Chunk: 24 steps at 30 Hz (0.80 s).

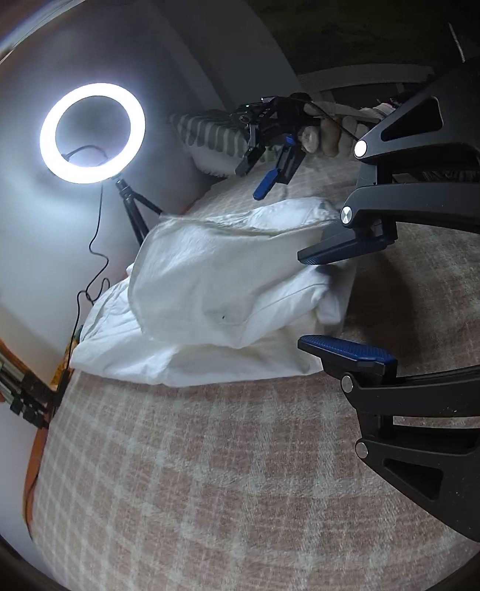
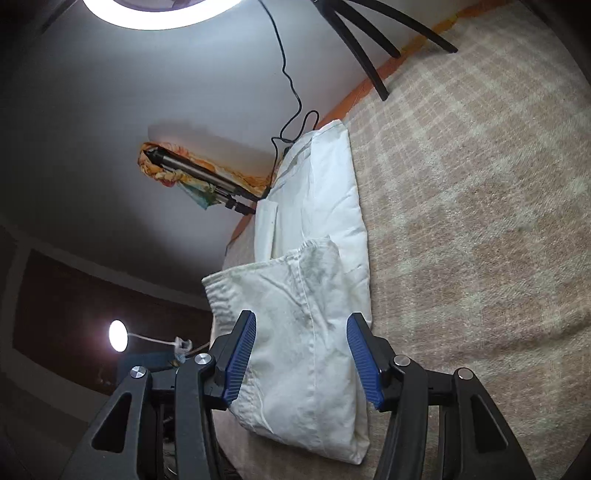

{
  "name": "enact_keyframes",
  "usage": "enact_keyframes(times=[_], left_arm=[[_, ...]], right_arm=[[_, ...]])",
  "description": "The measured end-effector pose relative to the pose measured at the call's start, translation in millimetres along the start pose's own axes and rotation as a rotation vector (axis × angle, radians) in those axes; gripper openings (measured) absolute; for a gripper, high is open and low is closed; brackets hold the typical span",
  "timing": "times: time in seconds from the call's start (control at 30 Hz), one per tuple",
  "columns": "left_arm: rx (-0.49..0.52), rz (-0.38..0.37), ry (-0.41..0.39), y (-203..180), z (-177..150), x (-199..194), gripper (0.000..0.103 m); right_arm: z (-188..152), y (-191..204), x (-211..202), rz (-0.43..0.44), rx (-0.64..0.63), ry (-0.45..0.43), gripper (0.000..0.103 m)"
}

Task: Fold small clothes
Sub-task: 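Lift the hem with both tools and fold it toward the collar, then open both tools, release the folded hem, and withdraw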

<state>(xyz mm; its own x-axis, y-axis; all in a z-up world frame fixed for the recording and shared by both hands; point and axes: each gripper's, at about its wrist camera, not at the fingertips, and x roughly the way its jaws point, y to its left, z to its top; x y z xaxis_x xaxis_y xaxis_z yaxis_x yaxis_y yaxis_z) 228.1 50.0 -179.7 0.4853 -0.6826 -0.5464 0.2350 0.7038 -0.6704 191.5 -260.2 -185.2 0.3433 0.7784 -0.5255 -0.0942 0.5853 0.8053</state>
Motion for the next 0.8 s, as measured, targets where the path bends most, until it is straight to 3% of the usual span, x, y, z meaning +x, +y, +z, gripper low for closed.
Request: enact_keyframes(times=[0.2, 0.37, 0.47, 0.53, 0.6, 0.7, 0.8], left_arm=[[0.153, 0.021, -0.022, -17.4, 2.5, -3.8, 0.039], [0.121, -0.018, 0.015, -15.8, 2.1, 6.4, 0.041], [0.130, -0.033, 0.021, -15.1, -2.7, 7.1, 0.037], [0.131, -0.017, 0.021, -14.8, -6.0, 7.5, 0.017], [0.122, 0.009, 0.038, -11.4, -9.7, 7.7, 0.011], [0.118, 0.031, 0.044, -6.3, -19.1, 5.3, 0.010], [0.183, 0.123, 0.051, -10.6, -31.9, 7.4, 0.010]], right_arm=[[-34.0, 5.6, 7.9, -0.086, -0.114, 0.086, 0.054], [-55.3, 8.6, 9.9, -0.112, -0.175, 0.125, 0.053], [-59.9, 7.6, 14.8, -0.136, -0.178, 0.130, 0.043], [-59.8, 7.6, 13.9, -0.146, -0.184, 0.119, 0.038], [-59.6, 10.9, 11.1, -0.149, -0.200, 0.106, 0.024], [-63.7, 22.6, 8.3, -0.183, -0.260, 0.095, 0.009], [-73.7, 27.7, 15.0, -0.264, -0.334, 0.119, 0.003]])
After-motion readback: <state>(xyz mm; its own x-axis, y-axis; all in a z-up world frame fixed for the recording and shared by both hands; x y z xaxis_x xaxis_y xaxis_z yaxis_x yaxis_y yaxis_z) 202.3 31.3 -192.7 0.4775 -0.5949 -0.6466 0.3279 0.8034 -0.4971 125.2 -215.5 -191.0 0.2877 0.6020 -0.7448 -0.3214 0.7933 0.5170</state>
